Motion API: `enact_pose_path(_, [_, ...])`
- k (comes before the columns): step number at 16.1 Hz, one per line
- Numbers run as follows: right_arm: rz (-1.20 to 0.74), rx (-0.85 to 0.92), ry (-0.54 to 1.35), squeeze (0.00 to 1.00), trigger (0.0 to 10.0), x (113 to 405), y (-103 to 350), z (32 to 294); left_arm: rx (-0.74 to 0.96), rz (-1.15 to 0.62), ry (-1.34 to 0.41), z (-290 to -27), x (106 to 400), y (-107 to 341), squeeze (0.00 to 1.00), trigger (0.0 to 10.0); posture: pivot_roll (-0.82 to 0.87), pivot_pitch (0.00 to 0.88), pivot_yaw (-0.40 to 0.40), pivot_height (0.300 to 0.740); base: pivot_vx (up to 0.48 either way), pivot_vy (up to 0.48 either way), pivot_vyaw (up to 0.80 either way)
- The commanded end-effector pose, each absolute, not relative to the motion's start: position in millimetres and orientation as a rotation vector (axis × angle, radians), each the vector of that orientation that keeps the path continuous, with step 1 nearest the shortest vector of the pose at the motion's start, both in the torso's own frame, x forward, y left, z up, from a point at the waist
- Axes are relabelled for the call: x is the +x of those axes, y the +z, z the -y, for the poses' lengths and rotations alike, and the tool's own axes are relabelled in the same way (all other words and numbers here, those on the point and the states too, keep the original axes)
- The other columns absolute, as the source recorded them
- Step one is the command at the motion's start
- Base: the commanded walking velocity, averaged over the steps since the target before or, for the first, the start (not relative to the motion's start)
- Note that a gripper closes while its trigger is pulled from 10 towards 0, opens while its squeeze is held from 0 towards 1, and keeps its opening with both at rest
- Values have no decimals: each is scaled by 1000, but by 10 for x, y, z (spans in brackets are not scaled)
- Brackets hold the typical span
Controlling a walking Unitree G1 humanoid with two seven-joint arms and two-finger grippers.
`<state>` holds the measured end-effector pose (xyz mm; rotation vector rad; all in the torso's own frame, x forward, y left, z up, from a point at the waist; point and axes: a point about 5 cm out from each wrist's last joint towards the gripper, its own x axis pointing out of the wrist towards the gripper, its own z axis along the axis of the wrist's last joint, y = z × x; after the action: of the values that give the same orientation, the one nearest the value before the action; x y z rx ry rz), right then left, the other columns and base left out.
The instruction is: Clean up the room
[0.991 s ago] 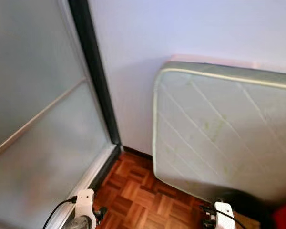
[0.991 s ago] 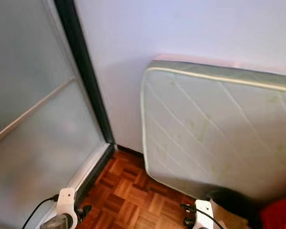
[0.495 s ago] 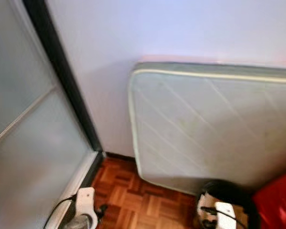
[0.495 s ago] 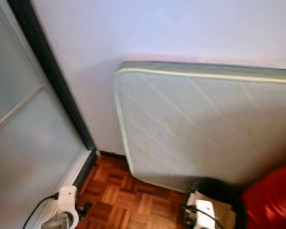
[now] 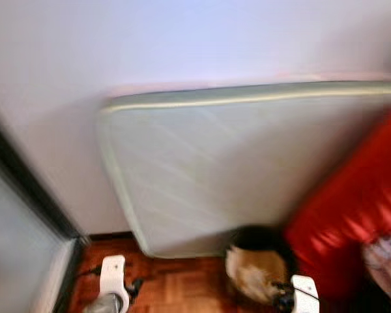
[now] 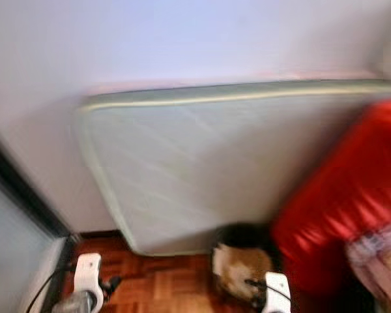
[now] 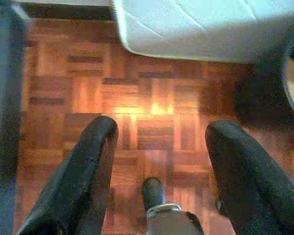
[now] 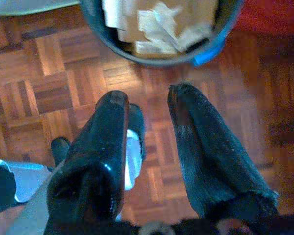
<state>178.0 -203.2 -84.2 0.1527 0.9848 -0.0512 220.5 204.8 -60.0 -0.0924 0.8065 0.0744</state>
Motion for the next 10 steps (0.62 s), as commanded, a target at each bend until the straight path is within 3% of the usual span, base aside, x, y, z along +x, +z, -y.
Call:
enact_pose_path(1, [-982,160,-59,0,10000,1784,-839,2040,-104,-806,83,-2046,2212,-597,0,10000,-79,0,36,740,0,0,-775])
enact_pose_path(10, [-982,159,-59,0,10000,1790,-835,2042,-109,-804,88,-2046,2220,-593,0,10000,-78,6,37,740,0,0,-775])
